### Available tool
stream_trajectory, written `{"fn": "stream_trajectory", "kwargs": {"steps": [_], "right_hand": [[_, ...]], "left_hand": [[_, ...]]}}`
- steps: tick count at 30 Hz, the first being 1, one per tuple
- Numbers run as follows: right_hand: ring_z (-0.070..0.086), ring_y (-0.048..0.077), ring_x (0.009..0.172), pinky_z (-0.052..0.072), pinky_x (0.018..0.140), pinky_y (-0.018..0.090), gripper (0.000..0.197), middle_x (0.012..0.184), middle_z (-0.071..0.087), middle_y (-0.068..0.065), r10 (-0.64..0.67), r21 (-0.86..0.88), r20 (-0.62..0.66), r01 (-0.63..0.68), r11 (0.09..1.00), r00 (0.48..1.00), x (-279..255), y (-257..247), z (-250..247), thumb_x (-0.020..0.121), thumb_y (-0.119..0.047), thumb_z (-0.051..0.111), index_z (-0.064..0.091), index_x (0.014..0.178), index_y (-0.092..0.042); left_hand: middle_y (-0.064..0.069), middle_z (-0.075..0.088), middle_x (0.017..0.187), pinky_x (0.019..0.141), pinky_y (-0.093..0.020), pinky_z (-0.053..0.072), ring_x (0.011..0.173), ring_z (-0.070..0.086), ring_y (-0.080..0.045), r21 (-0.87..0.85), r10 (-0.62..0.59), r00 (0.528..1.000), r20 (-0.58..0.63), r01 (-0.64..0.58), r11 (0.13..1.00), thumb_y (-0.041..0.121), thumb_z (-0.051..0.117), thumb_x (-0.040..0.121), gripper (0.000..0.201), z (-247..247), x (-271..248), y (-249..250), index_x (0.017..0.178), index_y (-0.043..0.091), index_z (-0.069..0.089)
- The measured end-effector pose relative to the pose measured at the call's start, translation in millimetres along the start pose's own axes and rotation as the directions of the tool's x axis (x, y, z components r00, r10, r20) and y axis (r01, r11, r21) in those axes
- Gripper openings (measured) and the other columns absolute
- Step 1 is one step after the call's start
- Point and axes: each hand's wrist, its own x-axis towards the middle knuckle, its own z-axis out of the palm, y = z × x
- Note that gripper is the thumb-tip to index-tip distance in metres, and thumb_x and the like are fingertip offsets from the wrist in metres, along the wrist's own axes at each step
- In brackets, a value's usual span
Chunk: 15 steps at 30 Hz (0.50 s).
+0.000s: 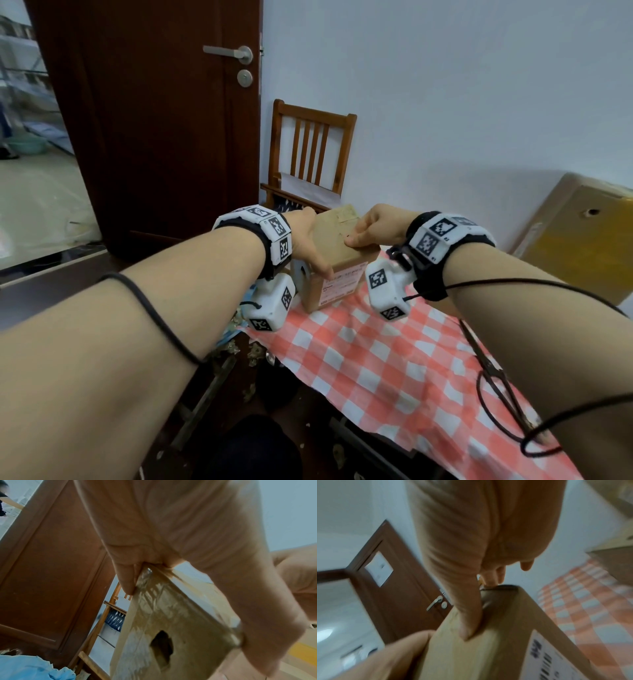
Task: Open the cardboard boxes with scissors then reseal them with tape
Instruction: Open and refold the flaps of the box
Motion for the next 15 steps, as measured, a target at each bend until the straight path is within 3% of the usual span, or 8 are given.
{"fn": "stream_trajectory", "kwargs": {"steps": [2, 4, 8, 12, 15], "right_hand": [[0.060, 0.005, 0.064, 0.045, 0.048, 0.010, 0.012, 0.058, 0.066, -0.009, -0.005, 0.105, 0.022, 0.003, 0.995, 1.000, -3.7, 5.3, -2.7, 0.082, -0.012, 0.073, 0.067, 0.071, -0.012], [0.059, 0.006, 0.062, 0.043, 0.044, 0.009, 0.009, 0.062, 0.065, -0.006, 0.007, 0.113, -0.021, -0.005, 0.994, 1.000, -5.7, 5.3, -1.6, 0.079, -0.011, 0.075, 0.069, 0.073, -0.010], [0.060, 0.015, 0.072, 0.045, 0.057, 0.021, 0.013, 0.073, 0.065, 0.002, 0.030, 0.056, -0.085, -0.025, 0.998, 0.996, -1.5, -0.6, 1.4, 0.074, -0.013, 0.081, 0.069, 0.073, -0.008], [0.062, 0.016, 0.075, 0.045, 0.059, 0.022, 0.016, 0.074, 0.066, 0.002, 0.037, 0.041, -0.137, -0.032, 0.999, 0.990, 2.5, -3.0, 0.9, 0.069, -0.012, 0.084, 0.068, 0.068, -0.010], [0.064, 0.020, 0.088, 0.052, 0.077, 0.029, 0.020, 0.087, 0.070, 0.006, 0.029, -0.049, -0.158, -0.038, 0.998, 0.987, 5.7, -5.5, 1.7, 0.068, -0.018, 0.085, 0.072, 0.079, -0.008]], "left_hand": [[0.003, 0.051, 0.104, 0.078, -0.026, 0.050, 0.094, 0.055, -0.015, 0.011, 0.009, 1.000, 0.002, -0.009, 1.000, 0.044, 0.088, 0.060, 0.088, 0.5, 0.4, 0.1, 0.124, 0.010, 0.037], [0.002, 0.052, 0.106, 0.081, -0.029, 0.050, 0.097, 0.055, -0.017, 0.017, 0.010, 1.000, 0.006, -0.010, 1.000, 0.045, 0.088, 0.058, 0.093, 0.5, 0.6, 1.3, 0.127, 0.009, 0.038], [0.007, 0.051, 0.089, 0.066, -0.022, 0.046, 0.088, 0.054, -0.015, 0.017, -0.005, 1.000, 0.007, 0.005, 1.000, 0.043, 0.087, 0.062, 0.072, -1.3, 2.4, 2.1, 0.111, 0.014, 0.042], [0.006, 0.050, 0.095, 0.076, -0.027, 0.048, 0.095, 0.055, -0.017, 0.010, -0.013, 1.000, 0.008, 0.013, 1.000, 0.046, 0.088, 0.057, 0.081, -1.2, 2.1, 2.4, 0.114, 0.015, 0.039], [0.006, 0.051, 0.093, 0.075, -0.026, 0.047, 0.094, 0.055, -0.017, 0.001, -0.011, 1.000, 0.014, 0.011, 1.000, 0.043, 0.087, 0.060, 0.074, -0.8, 2.9, 2.1, 0.110, 0.016, 0.040]]}}
